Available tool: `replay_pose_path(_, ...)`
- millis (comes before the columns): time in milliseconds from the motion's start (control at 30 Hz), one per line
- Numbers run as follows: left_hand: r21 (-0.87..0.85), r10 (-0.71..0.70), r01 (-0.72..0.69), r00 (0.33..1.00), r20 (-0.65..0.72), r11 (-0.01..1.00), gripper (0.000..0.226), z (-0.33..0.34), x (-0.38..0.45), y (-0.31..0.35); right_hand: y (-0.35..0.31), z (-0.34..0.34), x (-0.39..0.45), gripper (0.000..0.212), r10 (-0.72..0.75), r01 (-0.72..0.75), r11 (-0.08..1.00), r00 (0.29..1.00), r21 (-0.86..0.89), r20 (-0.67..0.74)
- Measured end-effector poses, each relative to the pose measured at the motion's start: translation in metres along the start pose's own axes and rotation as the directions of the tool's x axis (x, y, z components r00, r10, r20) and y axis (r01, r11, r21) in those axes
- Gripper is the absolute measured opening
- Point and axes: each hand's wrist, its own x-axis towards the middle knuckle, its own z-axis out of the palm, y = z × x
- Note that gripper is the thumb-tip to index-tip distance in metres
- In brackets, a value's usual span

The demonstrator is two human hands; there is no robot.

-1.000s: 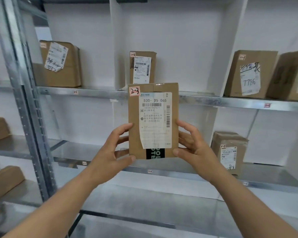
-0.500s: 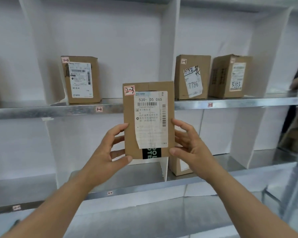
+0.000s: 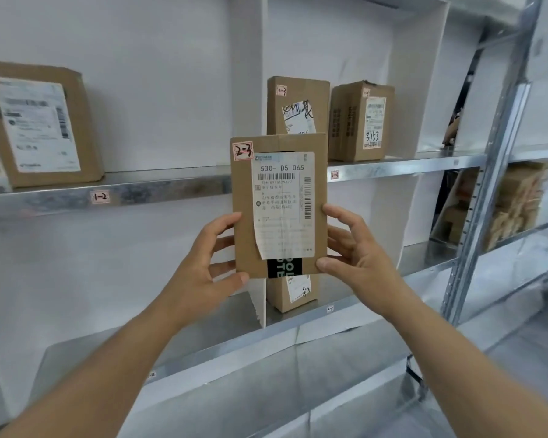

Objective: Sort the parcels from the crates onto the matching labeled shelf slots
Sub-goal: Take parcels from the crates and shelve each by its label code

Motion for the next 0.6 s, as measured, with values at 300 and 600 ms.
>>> replay_pose_path(300,-0.054,-0.022,0.025,0.999,0.047,0.998,0.088,0.046,0.015,-0.012,0.024,-0.04,-0.013,0.073,0.046,-0.046,0.999,0.999,0.01,-0.015)
replay_pose_path(600,-0.102,-0.061,0.061,0.998,-0.002,0.993,0.08,0.142,0.056,-0.015,0.069,-0.139,-0.005,0.073,0.041,-0.041,0.999,0.997,0.002,0.064)
